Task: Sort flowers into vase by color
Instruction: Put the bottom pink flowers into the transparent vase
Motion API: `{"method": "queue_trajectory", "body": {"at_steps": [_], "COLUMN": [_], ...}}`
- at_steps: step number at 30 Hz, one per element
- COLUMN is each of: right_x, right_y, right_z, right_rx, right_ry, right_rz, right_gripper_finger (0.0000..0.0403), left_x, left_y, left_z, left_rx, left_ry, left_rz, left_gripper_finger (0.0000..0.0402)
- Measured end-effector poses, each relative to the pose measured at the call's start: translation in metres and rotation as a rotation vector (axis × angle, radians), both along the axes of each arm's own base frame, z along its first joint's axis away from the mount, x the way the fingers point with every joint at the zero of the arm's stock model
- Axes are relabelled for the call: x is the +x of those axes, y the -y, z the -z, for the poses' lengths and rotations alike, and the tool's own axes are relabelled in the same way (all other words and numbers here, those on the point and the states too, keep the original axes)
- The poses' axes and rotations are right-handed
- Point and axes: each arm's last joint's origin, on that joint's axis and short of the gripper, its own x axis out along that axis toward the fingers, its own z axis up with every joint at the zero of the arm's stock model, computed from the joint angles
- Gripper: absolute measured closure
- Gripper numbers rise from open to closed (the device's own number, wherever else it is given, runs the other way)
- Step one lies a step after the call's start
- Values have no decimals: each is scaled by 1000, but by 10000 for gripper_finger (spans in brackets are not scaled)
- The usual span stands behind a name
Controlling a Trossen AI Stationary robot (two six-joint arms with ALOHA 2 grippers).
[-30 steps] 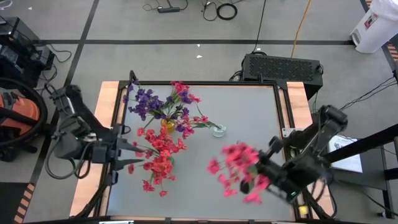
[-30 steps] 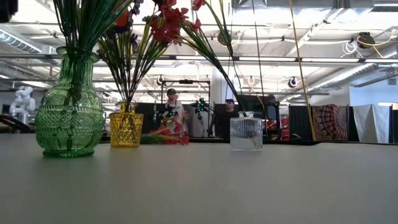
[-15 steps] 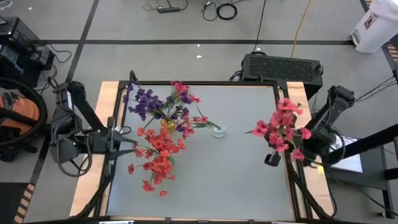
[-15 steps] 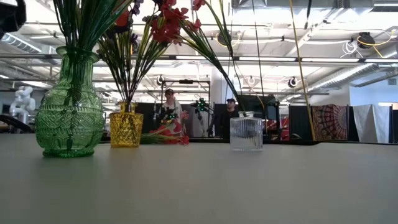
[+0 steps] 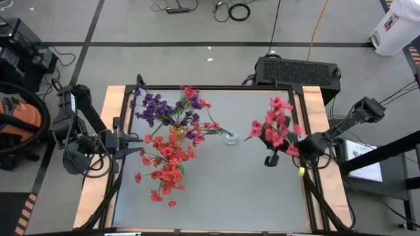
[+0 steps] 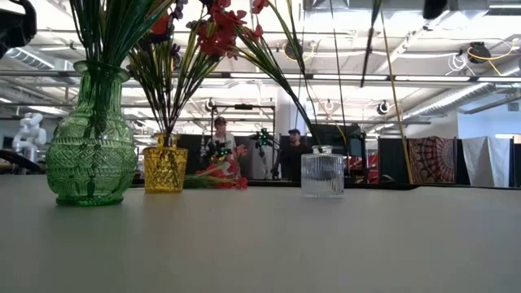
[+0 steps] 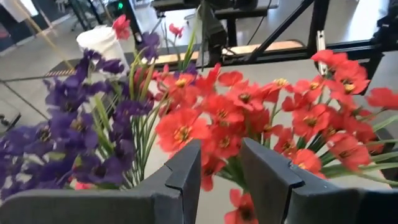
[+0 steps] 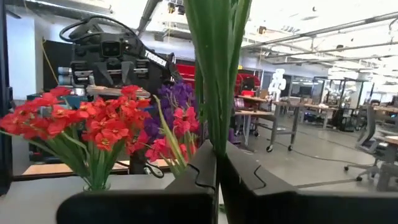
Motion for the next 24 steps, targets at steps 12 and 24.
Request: {"method": "queue_trajectory", "body": {"at_steps": [12,24], "right_x": [29,54], "right_y": [37,73], "right_z": [16,39], "right_rx": [85,182], "right_ry": [-32,-97], "right_rz": [-60,-43], "right_gripper_finger": [402,402], "left_x": [-6,0], "left_y": [-9,2], "left_z": [10,14], "left_rx": [-62,-52], "left_ry": [-94,-132], "left_rz": [-54,-50], "left_gripper_finger": [281,281]}}
